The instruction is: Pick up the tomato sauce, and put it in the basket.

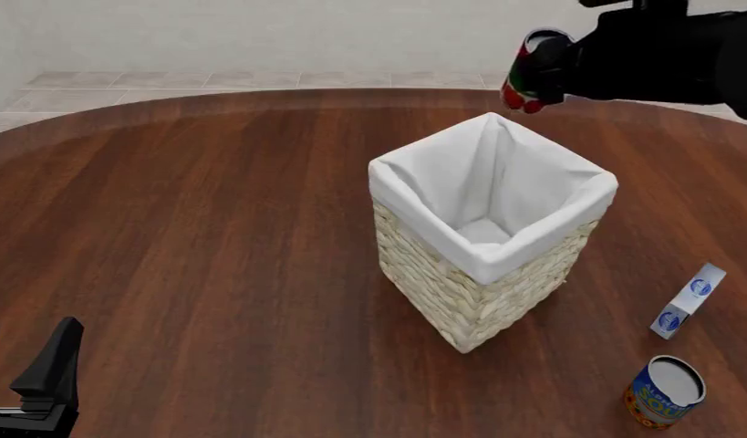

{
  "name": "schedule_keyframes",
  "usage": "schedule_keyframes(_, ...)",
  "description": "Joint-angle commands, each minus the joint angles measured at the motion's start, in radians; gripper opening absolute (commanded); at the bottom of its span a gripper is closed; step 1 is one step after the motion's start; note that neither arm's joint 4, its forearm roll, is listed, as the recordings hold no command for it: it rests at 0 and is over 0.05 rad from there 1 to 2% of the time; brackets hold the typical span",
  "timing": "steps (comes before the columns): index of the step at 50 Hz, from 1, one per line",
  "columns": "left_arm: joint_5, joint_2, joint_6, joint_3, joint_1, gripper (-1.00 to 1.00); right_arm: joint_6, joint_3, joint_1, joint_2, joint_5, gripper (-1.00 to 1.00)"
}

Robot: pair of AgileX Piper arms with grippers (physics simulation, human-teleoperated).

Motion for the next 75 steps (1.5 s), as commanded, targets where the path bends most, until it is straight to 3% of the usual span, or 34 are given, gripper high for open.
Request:
schedule_keyframes(1, 0.0, 0.0, 0.0, 0.0, 0.0, 1.0, 0.008, 0.009, 0.039, -0.013, 0.053, -1.0)
schedule_keyframes(25, 0.0, 0.0, 0.0, 0.0, 0.0, 1.0, -0.008, 0.013, 0.048, 0.061, 0.08, -1.0)
schedule_keyframes(43, 0.0, 0.0, 0.0, 0.0, 0.0, 1.0, -0.069, -0.005, 0.032, 0.139, 0.116, -1.0)
schedule_keyframes(75, 0.0, 0.0, 0.0, 0.0, 0.0, 1.0, -0.113, 0.001, 0.043, 0.204, 0.131, -1.0)
